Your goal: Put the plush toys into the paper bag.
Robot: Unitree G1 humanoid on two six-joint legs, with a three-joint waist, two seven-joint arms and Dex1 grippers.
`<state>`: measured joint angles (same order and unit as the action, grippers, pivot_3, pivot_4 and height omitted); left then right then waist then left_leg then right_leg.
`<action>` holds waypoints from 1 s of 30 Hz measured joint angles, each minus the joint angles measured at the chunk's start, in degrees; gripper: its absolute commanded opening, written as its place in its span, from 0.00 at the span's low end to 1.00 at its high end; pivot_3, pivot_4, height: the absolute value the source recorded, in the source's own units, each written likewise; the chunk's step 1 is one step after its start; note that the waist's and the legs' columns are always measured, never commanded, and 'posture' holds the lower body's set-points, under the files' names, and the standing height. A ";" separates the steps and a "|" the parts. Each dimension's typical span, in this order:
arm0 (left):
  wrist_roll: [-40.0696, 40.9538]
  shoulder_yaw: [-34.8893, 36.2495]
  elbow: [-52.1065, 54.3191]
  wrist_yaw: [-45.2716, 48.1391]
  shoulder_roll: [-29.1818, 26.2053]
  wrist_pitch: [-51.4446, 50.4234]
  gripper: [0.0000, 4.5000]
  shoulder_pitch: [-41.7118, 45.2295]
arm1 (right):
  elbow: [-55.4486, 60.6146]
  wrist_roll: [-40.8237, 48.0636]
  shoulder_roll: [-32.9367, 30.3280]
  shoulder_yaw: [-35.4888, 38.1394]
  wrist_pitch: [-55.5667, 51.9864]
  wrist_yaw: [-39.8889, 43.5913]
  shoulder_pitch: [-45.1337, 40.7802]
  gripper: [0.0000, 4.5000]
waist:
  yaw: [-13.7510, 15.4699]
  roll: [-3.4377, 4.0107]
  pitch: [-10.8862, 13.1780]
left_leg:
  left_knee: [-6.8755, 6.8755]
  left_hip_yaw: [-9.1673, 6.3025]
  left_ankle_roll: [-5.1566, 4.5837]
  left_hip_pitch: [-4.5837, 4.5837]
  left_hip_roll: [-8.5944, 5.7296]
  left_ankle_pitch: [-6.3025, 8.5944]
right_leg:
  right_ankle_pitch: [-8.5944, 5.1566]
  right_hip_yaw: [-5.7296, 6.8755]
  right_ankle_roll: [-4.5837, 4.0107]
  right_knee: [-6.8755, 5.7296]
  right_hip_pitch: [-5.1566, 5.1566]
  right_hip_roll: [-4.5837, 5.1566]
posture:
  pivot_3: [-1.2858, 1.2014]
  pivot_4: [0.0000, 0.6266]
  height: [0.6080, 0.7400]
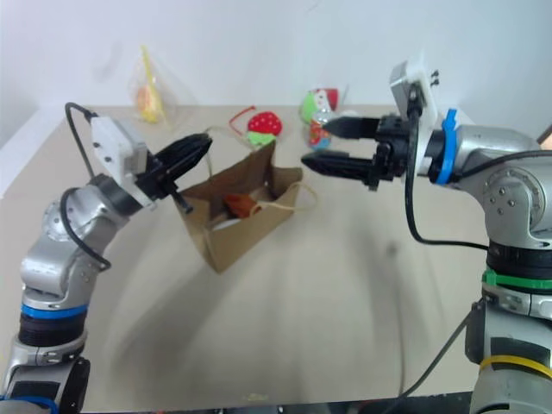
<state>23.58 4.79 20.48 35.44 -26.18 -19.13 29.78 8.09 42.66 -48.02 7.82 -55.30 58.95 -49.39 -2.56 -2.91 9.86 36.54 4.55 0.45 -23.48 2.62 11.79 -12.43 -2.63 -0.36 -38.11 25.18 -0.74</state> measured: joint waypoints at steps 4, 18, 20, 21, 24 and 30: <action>2.86 0.00 0.42 1.05 -0.27 -1.51 0.71 0.02 | 2.50 3.14 -2.66 -0.14 -2.95 2.38 1.84 1.00 | 0.04 0.00 0.00 | 0.01 -0.06 0.00 0.01 0.02 0.00 | 0.00 0.05 0.00 0.00 -0.01 -0.03 | 0.52 0.24 1.00; 16.97 12.34 3.30 3.78 -11.08 -11.92 1.00 -1.48 | 10.28 7.06 -12.06 -2.25 -8.24 9.97 15.36 0.71 | -0.29 0.01 0.01 | -0.05 -0.03 0.02 0.13 0.12 0.01 | -0.07 0.04 -0.04 -0.04 -0.01 -0.10 | 0.52 0.24 1.00; 18.12 13.37 4.52 3.90 -11.81 -13.24 1.00 -4.02 | 11.77 7.55 -9.88 -2.68 -7.91 8.76 15.12 0.59 | -0.27 0.00 0.01 | -0.05 -0.10 0.04 0.16 0.16 0.00 | -0.06 0.11 -0.04 -0.04 -0.06 -0.14 | 0.52 0.24 1.00; 19.58 14.48 7.70 4.83 -13.49 -15.08 1.00 -10.10 | 14.19 7.70 -5.10 -3.94 -6.45 6.32 14.76 0.45 | -0.51 -0.05 -0.02 | -0.05 -0.04 0.11 0.22 0.30 0.01 | -0.06 0.06 -0.05 -0.03 -0.07 -0.24 | 0.52 0.24 1.00; 21.40 14.72 11.26 6.45 -14.06 -17.34 1.00 -16.67 | 15.79 6.89 1.09 -7.91 -4.08 2.30 13.89 0.23 | -0.18 -0.03 0.01 | -0.01 -0.10 0.20 0.11 0.28 -0.03 | -0.06 0.14 -0.08 -0.08 0.01 -0.21 | 0.52 0.24 1.00; 21.84 15.98 14.44 7.08 -15.21 -17.32 1.00 -21.71 | 17.18 3.82 8.74 -12.58 -1.34 -3.57 11.36 0.07 | 0.05 -0.03 0.01 | 0.00 -0.04 0.19 0.05 0.17 -0.03 | -0.07 0.14 -0.09 -0.05 0.01 -0.05 | 0.52 0.24 1.00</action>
<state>45.43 20.77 34.93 42.52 -41.39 -36.45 8.07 25.27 46.49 -39.28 -4.76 -56.64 55.38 -38.03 -2.52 -2.94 9.87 36.54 4.51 0.64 -23.43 2.78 11.76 -12.50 -2.48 -0.44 -38.16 25.19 -0.79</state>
